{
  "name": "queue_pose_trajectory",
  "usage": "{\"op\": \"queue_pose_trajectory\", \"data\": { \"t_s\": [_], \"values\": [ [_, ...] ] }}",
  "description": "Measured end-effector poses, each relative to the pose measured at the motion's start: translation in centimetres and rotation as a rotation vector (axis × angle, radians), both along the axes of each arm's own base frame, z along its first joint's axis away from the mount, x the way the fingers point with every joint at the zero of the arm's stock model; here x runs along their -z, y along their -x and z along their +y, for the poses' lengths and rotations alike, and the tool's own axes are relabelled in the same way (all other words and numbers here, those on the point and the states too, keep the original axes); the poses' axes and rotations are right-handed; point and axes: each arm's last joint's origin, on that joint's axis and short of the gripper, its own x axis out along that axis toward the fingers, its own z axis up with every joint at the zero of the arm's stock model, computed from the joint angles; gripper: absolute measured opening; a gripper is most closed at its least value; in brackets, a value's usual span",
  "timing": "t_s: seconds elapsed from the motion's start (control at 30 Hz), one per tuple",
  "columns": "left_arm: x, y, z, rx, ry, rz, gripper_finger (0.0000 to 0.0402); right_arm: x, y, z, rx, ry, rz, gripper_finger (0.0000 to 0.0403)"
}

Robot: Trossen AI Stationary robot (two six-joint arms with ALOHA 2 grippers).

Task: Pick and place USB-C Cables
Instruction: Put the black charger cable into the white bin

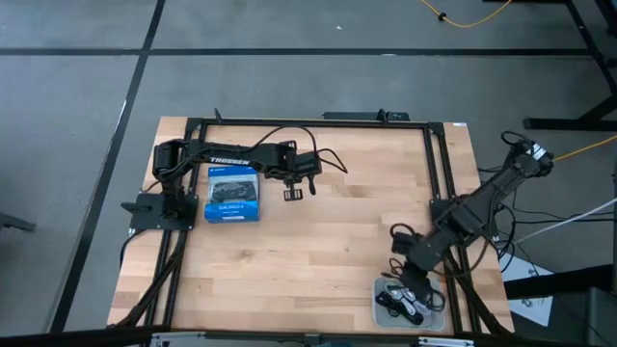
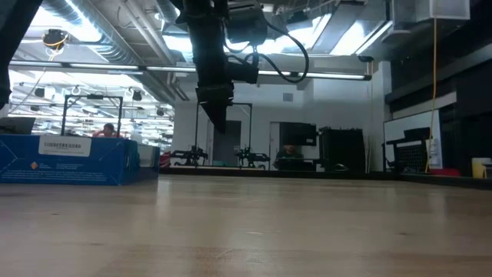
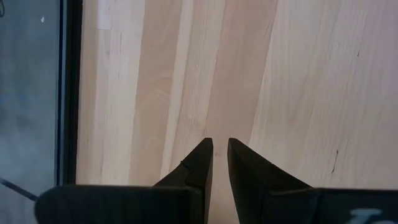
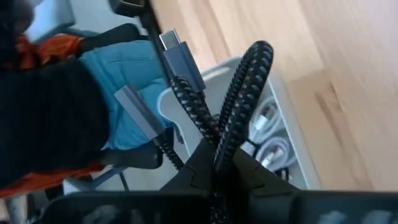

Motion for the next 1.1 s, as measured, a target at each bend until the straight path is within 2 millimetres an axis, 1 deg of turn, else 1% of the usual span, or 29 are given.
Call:
{"op": "queue_pose_trajectory", "data": {
  "t_s": [0.13, 0.23, 0.47, 0.6, 0.77, 0.87, 1.1],
  "values": [
    [0.0, -0.1, 0.0, 0.0, -0.001, -0.008, 0.0043, 0.4, 1.0, 0.5, 0.043, 0.056, 0.05, 0.0015],
    [0.0, -0.1, 0.0, 0.0, -0.002, -0.013, 0.0043, 1.1, 1.3, 1.0, 0.057, 0.084, 0.104, 0.0015],
    [-0.1, -0.2, 0.0, 0.001, -0.003, -0.018, 0.0043, 3.5, 0.3, 3.1, -0.001, 0.065, 0.251, 0.0015],
    [-0.1, -0.2, 0.0, 0.001, -0.004, -0.022, 0.0043, 4.2, -0.7, 4.3, -0.058, 0.003, 0.235, 0.0015],
    [-0.1, -0.2, 0.0, 0.001, -0.004, -0.022, 0.0043, 5.3, -1.0, 5.0, -0.105, 0.03, 0.237, 0.0019],
    [-0.1, -0.2, 0.0, 0.001, -0.004, -0.022, 0.0043, 5.7, -1.2, 5.1, -0.101, 0.05, 0.24, 0.0033],
    [-0.1, -0.2, 0.0, 0.002, -0.004, -0.021, 0.0043, 6.0, -1.2, 5.2, -0.115, 0.044, 0.258, 0.0094]
  ]
}}
